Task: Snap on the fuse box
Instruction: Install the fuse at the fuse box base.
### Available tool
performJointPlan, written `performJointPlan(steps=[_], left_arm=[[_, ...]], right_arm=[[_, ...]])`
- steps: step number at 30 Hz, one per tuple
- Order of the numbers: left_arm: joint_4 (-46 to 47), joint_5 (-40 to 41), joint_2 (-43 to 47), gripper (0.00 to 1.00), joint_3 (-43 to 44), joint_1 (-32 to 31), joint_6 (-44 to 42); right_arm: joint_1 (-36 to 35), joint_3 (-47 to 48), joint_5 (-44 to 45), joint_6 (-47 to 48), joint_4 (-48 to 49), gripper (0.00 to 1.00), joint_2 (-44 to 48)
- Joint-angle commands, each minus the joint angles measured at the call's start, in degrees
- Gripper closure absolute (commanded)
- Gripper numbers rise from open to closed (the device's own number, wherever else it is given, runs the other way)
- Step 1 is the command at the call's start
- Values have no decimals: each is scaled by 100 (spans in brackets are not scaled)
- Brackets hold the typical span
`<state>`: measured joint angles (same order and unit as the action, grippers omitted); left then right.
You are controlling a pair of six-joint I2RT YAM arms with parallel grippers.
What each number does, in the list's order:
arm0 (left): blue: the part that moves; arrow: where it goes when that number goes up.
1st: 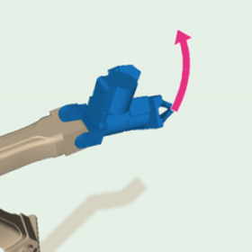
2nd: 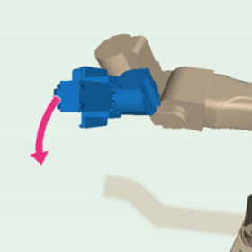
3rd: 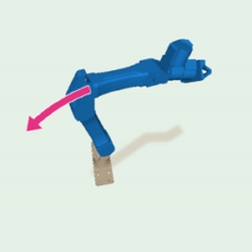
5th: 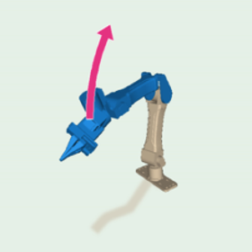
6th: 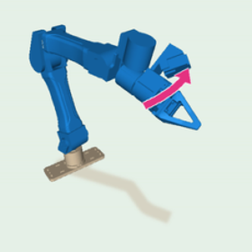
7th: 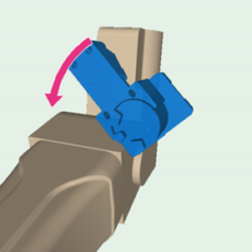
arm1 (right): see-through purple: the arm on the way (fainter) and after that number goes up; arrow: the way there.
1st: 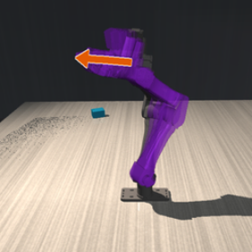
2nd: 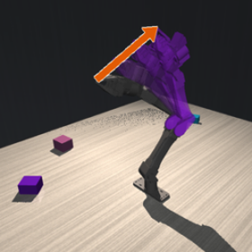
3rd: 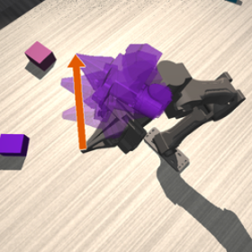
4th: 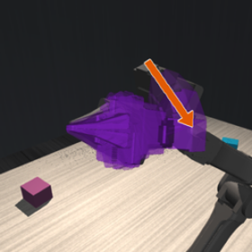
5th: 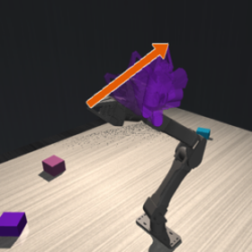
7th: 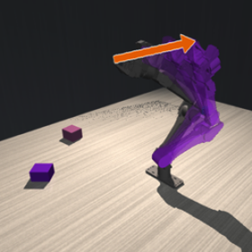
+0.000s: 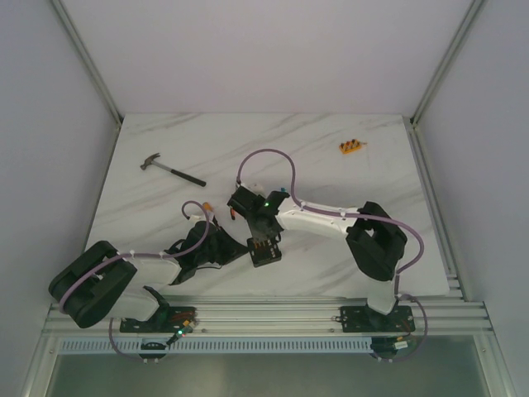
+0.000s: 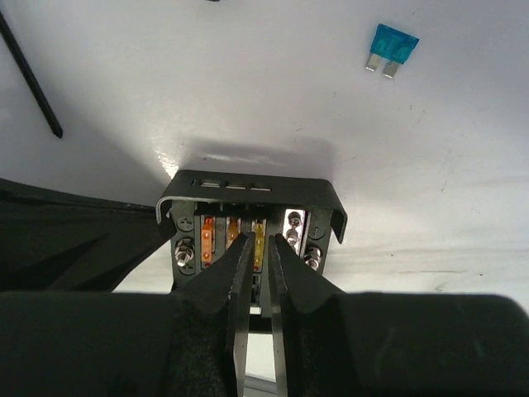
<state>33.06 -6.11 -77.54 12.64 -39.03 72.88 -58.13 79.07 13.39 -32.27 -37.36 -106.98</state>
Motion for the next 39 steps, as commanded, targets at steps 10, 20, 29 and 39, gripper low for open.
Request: performJointPlan(steps=[10, 20, 29, 39], left_arm=[[-480, 190, -34, 82, -47, -18, 33], [-452, 181, -85, 82, -49, -12, 35], [-509, 207, -32, 82, -67, -17, 38], [-545, 296, 93, 82, -113, -16, 78]], right_arm=[[-29, -100, -28, -104, -297, 100, -582], [-13, -314, -199, 175, -341, 100, -1434], [-3, -300, -270, 267, -70, 100, -1832], [-43, -134, 6, 12, -24, 81, 102]])
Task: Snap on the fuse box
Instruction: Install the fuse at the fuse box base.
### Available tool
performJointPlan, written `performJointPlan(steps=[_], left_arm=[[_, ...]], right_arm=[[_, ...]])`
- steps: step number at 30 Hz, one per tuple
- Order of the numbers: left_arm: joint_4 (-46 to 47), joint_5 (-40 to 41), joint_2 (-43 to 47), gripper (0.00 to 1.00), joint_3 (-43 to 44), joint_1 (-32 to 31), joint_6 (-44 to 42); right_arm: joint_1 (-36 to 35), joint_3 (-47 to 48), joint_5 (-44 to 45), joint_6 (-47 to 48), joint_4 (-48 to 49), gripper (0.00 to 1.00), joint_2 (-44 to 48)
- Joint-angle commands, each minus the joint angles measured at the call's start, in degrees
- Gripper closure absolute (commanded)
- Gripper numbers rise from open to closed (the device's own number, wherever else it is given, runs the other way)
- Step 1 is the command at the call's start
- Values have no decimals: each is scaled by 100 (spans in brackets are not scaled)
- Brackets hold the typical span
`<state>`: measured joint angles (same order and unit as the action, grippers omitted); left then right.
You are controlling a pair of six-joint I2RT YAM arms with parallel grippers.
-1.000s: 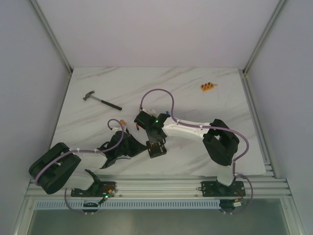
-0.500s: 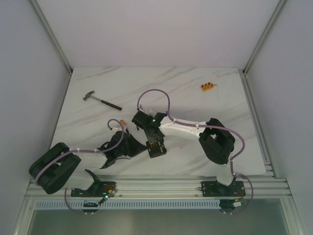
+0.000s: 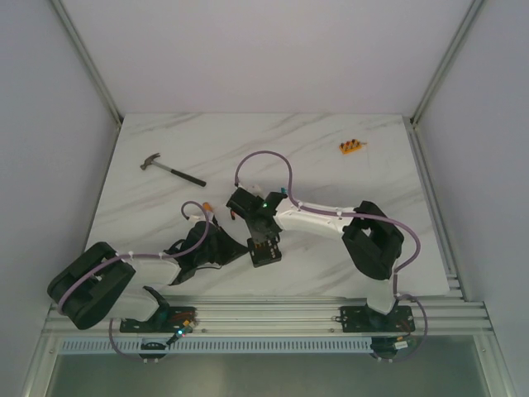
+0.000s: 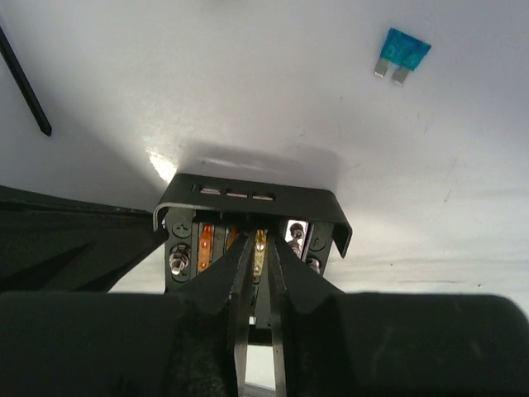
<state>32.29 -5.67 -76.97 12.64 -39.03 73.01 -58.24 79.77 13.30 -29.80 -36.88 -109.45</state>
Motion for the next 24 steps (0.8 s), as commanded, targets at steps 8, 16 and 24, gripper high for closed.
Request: performJointPlan(steps=[8, 16, 24], left_arm=[[-510, 277, 77, 82, -104, -17, 55], [-519, 270, 77, 82, -110, -22, 55], [-490, 246, 76, 81, -105, -18, 57]], right_arm=[[-33, -509, -21, -501, -72, 77, 586], [-32, -552, -132, -557, 183, 82, 421], [-20, -538, -114, -589, 246, 84, 494]])
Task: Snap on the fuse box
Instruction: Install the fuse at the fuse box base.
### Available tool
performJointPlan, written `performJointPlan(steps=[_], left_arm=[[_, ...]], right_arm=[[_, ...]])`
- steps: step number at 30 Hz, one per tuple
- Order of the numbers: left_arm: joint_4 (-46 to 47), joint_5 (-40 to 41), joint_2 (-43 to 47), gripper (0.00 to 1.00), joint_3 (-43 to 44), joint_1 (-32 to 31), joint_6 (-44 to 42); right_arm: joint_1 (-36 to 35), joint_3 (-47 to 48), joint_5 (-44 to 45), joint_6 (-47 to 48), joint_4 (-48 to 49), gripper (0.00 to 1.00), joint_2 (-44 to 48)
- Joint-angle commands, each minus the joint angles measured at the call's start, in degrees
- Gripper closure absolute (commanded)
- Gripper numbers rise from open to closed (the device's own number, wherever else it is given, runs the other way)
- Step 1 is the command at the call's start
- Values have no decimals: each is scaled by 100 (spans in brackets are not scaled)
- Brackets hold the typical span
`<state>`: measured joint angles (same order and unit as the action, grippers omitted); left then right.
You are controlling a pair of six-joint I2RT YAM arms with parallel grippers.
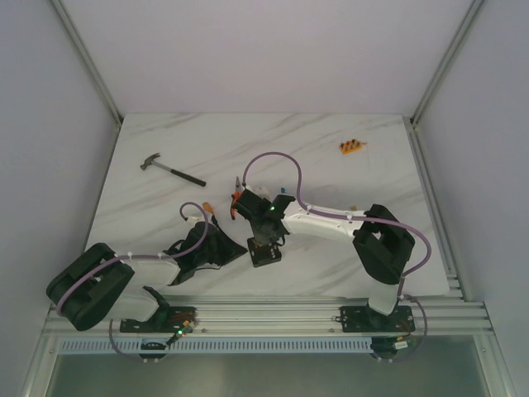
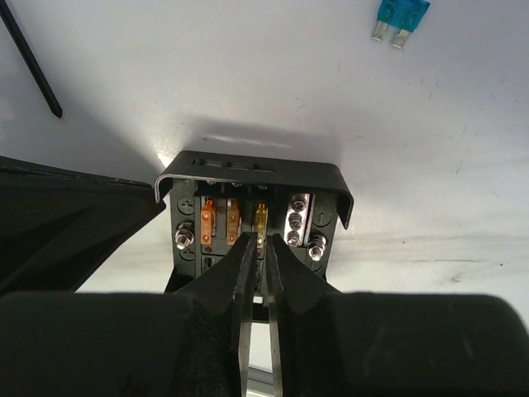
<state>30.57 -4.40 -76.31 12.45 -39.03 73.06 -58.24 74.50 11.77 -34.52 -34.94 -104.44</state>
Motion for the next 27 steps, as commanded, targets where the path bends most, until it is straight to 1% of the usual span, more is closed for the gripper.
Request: performJointPlan(steps=[1, 9, 14, 21, 27], left_arm=[[-315, 118, 7, 81, -85, -17, 51], [-299, 99, -11, 81, -68, -18, 43], [-265, 67, -78, 81, -46, -17, 42], [-201, 28, -163, 81, -41, -17, 51], [-136, 14, -237, 81, -50, -16, 55]], right_arm=[[-12, -8, 43, -119, 62, 84, -8], [14, -49, -86, -173, -40, 91, -304], [15, -63, -211, -143, -172, 100, -516], [-15, -104, -404, 13, -273, 100, -1072], [0, -177, -386, 167, 25, 100, -1637]])
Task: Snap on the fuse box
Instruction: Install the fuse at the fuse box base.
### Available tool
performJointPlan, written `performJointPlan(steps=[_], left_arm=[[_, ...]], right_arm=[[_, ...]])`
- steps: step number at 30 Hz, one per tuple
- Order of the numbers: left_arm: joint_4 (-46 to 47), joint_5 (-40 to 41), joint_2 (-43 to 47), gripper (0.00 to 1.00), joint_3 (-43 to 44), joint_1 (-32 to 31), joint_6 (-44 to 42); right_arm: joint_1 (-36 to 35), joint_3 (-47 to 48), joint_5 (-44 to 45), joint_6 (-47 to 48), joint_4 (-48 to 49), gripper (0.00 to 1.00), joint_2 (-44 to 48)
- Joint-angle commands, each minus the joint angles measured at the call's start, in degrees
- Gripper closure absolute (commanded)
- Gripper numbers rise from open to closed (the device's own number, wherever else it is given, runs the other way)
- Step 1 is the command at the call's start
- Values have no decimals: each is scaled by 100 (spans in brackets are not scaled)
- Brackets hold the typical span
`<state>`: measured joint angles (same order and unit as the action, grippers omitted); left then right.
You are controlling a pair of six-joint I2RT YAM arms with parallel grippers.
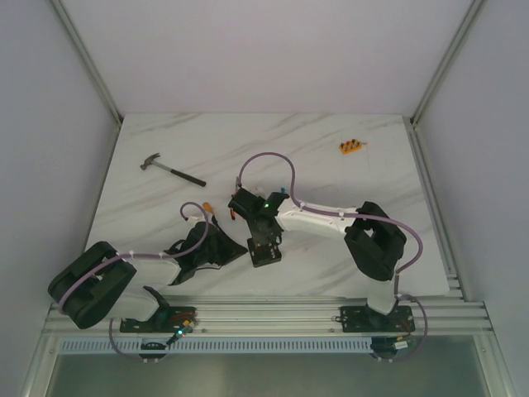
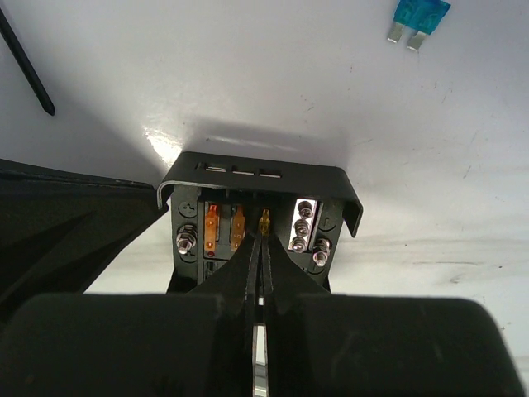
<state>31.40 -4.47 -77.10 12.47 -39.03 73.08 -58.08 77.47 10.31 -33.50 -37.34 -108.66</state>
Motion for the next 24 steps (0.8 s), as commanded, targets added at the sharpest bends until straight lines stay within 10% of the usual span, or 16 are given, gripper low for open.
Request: performJointPlan(steps=[1, 8, 15, 24], left_arm=[[-208, 17, -162, 81, -52, -17, 47], [-559, 207, 152, 77, 126, 30, -134], [-1354, 684, 1077, 66, 83, 117, -370], [-2286, 1207, 2158, 45, 179, 445, -1155]], right_arm=[[-6, -408, -165, 128, 256, 100, -1249], [48, 334, 406, 826, 178, 98, -525], [159, 199, 551, 1033, 75, 73, 910], [1806, -1022, 754, 1220, 350, 53, 1995]])
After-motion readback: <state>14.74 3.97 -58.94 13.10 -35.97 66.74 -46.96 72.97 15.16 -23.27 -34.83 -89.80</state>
